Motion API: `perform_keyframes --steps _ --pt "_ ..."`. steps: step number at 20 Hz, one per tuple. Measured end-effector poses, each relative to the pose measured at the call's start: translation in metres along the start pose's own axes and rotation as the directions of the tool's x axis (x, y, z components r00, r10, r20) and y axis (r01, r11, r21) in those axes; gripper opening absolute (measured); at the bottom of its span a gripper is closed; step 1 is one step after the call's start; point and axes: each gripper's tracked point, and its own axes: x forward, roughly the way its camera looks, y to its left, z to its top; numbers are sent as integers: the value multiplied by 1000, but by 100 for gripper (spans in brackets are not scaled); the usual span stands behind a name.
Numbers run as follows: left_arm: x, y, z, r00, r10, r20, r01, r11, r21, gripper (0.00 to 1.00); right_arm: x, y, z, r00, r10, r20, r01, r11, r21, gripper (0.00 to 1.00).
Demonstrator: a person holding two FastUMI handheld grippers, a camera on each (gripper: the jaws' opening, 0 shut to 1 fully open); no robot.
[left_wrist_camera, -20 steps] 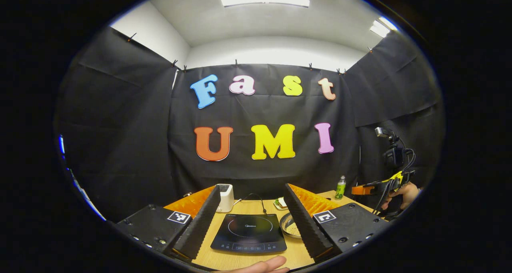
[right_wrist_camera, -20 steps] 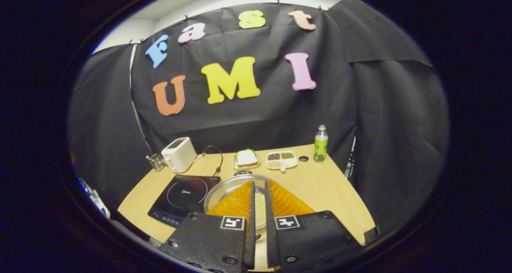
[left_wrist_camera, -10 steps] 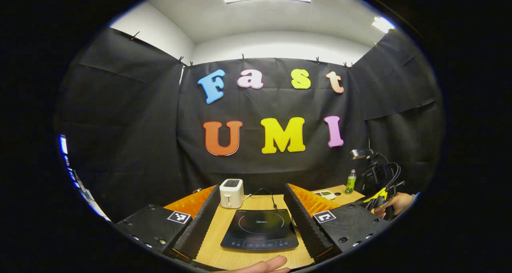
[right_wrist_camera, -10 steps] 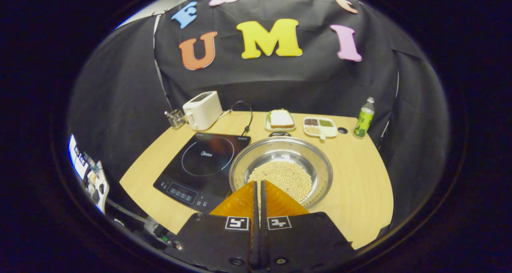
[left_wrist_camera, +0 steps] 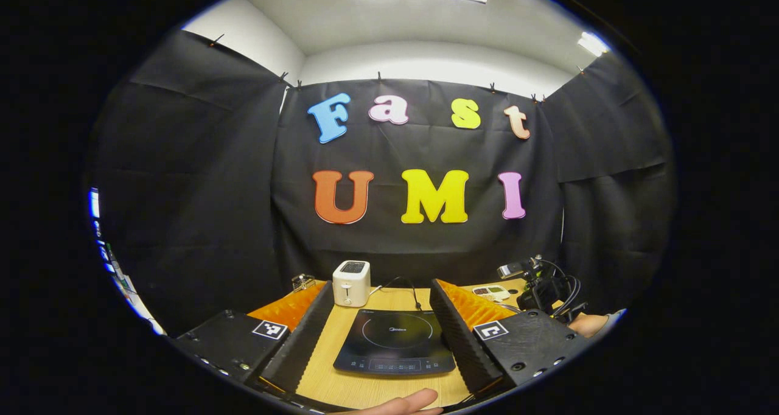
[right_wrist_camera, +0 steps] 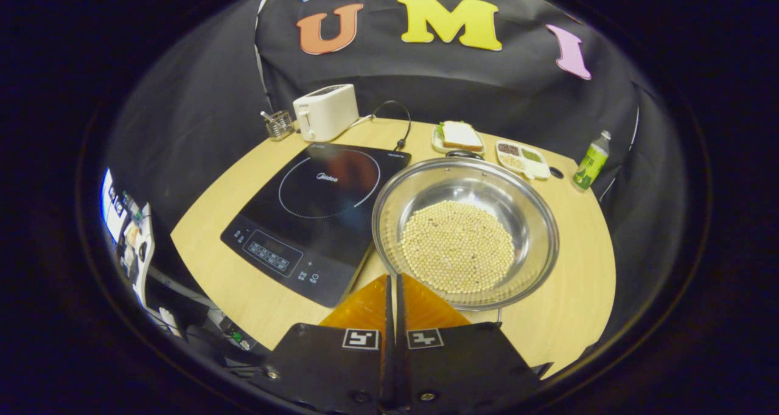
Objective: First push the handle of the pot to place it horizontally, then grasp the pot with both hands and set it on the induction cooktop.
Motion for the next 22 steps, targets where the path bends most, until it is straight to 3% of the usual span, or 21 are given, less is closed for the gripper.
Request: perform_keyframes --steps 12,19,22 --pt "-5 15 16 998 23 66 -24 1000 14 95 37 -11 -56 988 22 -156 -6 995 102 1" --pt "0 6 7 999 10 49 -11 1000 16 95 34 -34 -64 989 -14 -148 29 994 103 4" --pt "2 1 7 999 -4 52 2 1000 27 95 30 -41 -67 990 -28 -141 41 995 93 0"
